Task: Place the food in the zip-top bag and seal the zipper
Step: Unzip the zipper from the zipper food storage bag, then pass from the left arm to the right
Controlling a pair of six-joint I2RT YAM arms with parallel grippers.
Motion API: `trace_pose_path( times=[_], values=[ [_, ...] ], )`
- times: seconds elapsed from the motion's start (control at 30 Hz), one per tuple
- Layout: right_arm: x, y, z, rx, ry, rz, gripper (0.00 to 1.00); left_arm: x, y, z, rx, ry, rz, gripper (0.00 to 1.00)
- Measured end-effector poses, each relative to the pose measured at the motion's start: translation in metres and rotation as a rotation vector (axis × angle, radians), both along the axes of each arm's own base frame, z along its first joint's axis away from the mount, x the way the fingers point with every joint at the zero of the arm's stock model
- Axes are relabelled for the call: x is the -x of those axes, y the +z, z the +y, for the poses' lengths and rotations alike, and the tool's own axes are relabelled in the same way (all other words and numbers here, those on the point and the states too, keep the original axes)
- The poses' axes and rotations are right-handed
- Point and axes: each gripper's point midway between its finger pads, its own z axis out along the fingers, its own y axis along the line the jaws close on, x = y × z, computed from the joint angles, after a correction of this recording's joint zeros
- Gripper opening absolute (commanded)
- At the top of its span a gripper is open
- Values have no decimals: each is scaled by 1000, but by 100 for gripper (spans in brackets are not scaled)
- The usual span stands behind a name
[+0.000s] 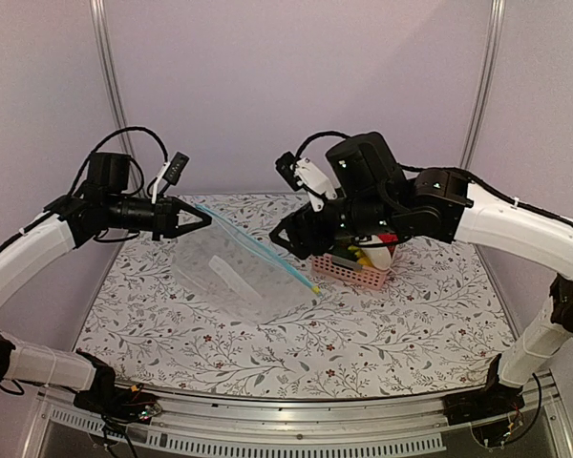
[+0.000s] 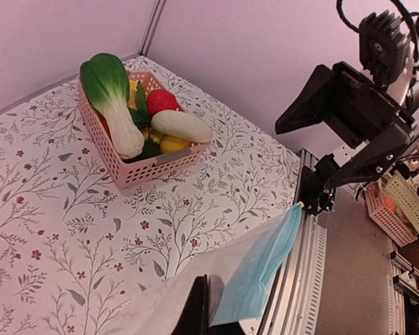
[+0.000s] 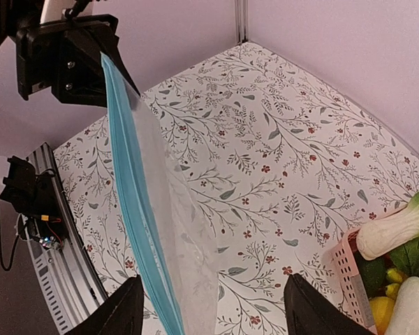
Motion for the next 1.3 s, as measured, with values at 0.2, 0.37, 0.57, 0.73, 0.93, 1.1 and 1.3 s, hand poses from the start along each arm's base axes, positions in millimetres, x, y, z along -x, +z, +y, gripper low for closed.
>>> trace_pose_path(
  times=[0.2,0.37,0.57,0.73,0.93,1.1,1.3],
  values=[
    [0,13,15,-27,37,-6,70,0,-1,0,-3,-1,-2,0],
    [2,8,26,-9,58,-1,62,1,-1,0,-4,-3,-5,0],
    [1,-1,37,18,73,6,57,1,-1,0,-4,-3,-4,0],
    [1,-8,37,45,75,16,54,1,-1,0,-5,-3,-4,0],
    [0,-12,42,58,77,21,49,1,-1,-1,-5,-3,-4,0],
    [-2,-21,46,83,80,28,41,1,-1,-1,-4,-4,-4,0],
    [-2,-28,48,109,92,29,27,1,-1,-1,-4,-5,-4,0]
  ],
)
